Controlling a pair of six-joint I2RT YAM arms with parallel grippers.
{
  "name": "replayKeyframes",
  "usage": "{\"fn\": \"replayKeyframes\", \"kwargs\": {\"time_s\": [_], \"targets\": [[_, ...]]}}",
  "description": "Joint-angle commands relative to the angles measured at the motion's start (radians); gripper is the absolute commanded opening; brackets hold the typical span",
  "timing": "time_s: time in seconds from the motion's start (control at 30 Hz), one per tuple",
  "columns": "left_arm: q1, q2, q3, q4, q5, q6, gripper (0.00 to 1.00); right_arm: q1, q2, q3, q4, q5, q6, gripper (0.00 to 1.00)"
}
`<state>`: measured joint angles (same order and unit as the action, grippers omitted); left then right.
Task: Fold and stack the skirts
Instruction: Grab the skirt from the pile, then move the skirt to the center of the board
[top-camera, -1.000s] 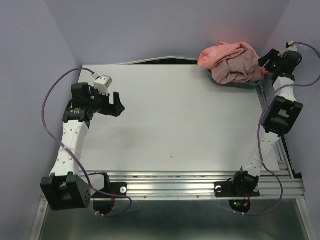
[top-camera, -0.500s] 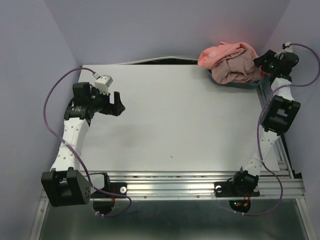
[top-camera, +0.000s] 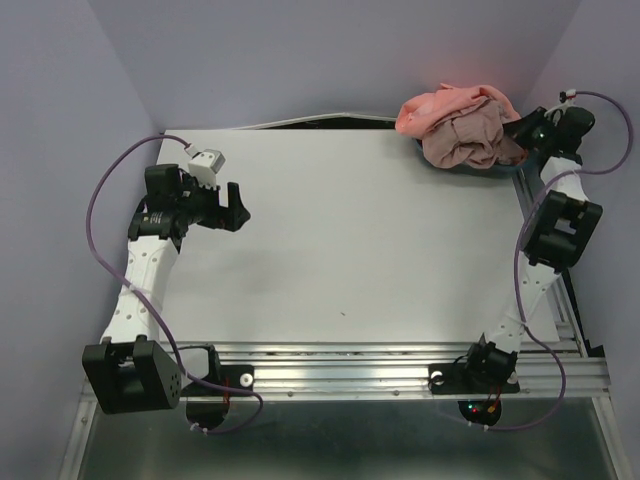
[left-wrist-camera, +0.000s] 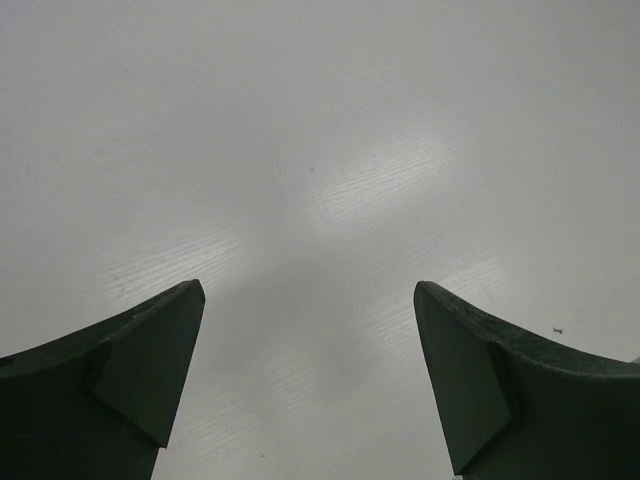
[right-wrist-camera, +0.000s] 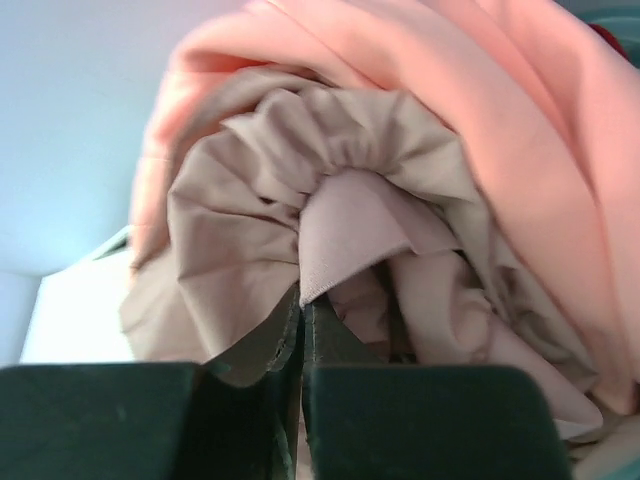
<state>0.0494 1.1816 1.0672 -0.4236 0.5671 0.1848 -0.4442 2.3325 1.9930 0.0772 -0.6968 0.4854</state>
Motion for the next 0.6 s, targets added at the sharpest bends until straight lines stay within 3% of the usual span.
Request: {"fn": "replayKeyframes", "kwargs": {"time_s": [0.0, 0.2, 0.37, 0.5, 0.57], "targets": [[0.0, -0.046, 0.016, 0.031, 0.001, -0.005, 0.98, -0.008, -0.182, -0.016, 0.047, -0.038, 0.065, 0.01], [0.003, -0.048, 0.026, 0.04, -0.062, -0.024, 0.98, -0.008, -0.378, -0.048, 0.078, -0.075, 0.134, 0.01], [0.075, 0.007, 0.085, 0.005, -0.044, -0.034, 0.96, -0.008, -0.53, -0.097, 0.131, -0.133, 0.159, 0.01], [0.128, 0.044, 0.164, -0.017, 0.03, -0.039, 0.95, 0.056, -0.643, -0.152, 0.116, -0.197, 0.069, 0.01], [0.138, 0.047, 0.186, -0.017, 0.036, -0.039, 0.94, 0.136, -0.723, -0.203, 0.053, -0.207, -0.058, 0.01]]}}
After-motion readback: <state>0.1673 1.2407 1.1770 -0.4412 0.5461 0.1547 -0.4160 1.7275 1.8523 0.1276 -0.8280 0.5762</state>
